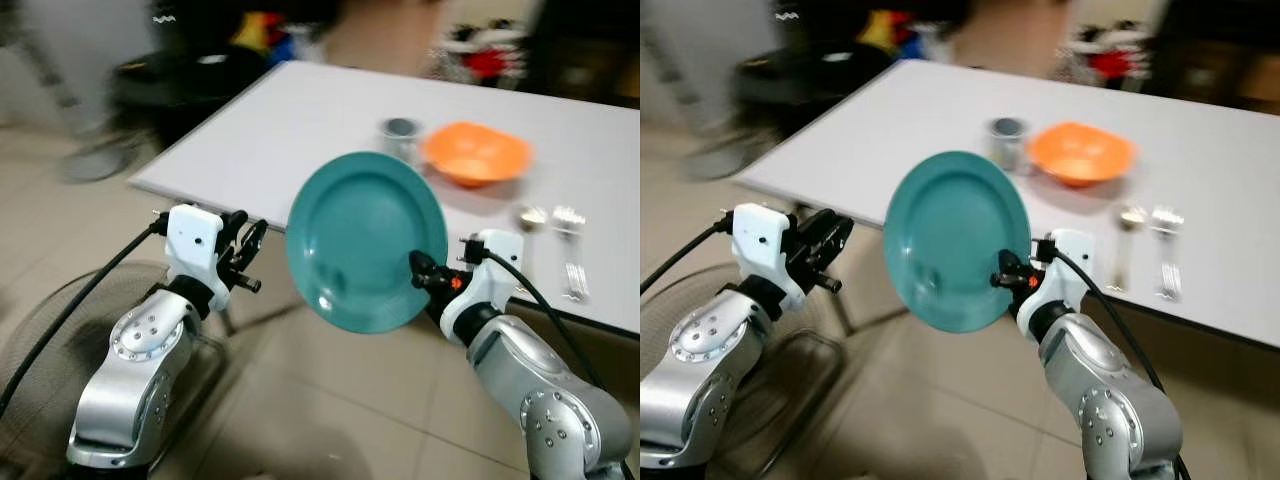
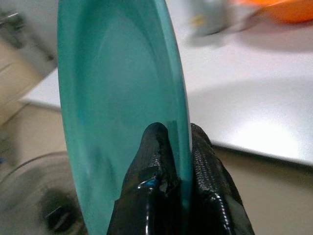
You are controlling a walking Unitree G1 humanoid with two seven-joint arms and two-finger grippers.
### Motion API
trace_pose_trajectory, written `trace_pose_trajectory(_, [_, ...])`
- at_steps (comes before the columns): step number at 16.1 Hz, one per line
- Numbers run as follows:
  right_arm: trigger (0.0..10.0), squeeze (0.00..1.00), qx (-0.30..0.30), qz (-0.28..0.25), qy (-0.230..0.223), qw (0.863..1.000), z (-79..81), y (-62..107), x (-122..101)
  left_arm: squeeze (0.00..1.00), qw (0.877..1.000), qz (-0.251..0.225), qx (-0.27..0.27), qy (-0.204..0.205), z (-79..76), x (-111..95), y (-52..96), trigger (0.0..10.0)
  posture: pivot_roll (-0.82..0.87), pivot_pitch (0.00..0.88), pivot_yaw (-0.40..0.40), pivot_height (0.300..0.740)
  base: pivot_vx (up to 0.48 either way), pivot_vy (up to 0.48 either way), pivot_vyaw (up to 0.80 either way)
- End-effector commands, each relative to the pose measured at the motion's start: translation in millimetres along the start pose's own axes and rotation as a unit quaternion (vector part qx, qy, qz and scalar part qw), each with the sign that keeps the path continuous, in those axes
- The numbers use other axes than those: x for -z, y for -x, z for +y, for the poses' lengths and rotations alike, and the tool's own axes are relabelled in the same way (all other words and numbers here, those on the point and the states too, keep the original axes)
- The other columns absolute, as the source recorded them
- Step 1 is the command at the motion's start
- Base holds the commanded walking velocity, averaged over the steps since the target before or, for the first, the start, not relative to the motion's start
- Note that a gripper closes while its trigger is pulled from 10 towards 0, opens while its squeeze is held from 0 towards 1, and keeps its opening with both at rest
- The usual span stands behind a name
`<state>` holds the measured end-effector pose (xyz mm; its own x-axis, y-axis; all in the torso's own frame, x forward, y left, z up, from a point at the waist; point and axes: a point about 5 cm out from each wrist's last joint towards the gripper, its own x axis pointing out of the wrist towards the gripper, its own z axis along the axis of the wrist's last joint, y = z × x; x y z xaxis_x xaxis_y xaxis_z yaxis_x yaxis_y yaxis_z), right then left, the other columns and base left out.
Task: Setting the table
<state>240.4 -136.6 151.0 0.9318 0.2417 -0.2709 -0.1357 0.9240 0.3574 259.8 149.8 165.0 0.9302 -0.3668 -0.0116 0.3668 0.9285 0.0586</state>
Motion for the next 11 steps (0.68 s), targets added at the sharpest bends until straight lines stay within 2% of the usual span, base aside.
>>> trace_pose_trajectory(1, [10.0, 0.0, 0.007, -0.019, 0.004, 1.0, -3.6, 4.2, -8.5, 0.0, 1.0, -0.004, 0.015, 0.002, -6.3, -2.0, -2.6, 10.0, 0.02, 0.051, 0.043, 0.74, 0.304, 0.0, -0.62])
trace_pose_trajectory(6, [10.0, 0.0, -0.035, 0.028, -0.011, 0.999, 4.5, 5.7, 5.2, 0.0, 1.0, -0.002, 0.02, 0.003, -5.8, -0.7, -0.4, 10.0, 0.02, 0.047, 0.041, 0.74, 0.303, 0.0, 0.0])
trace_pose_trajectory(11, [10.0, 0.0, -0.043, 0.034, -0.032, 0.998, 4.3, 6.3, 5.5, 0.0, 1.0, -0.001, 0.023, 0.003, -6.2, -0.5, 0.6, 10.0, 0.02, 0.049, 0.039, 0.74, 0.3, 0.0, 0.0])
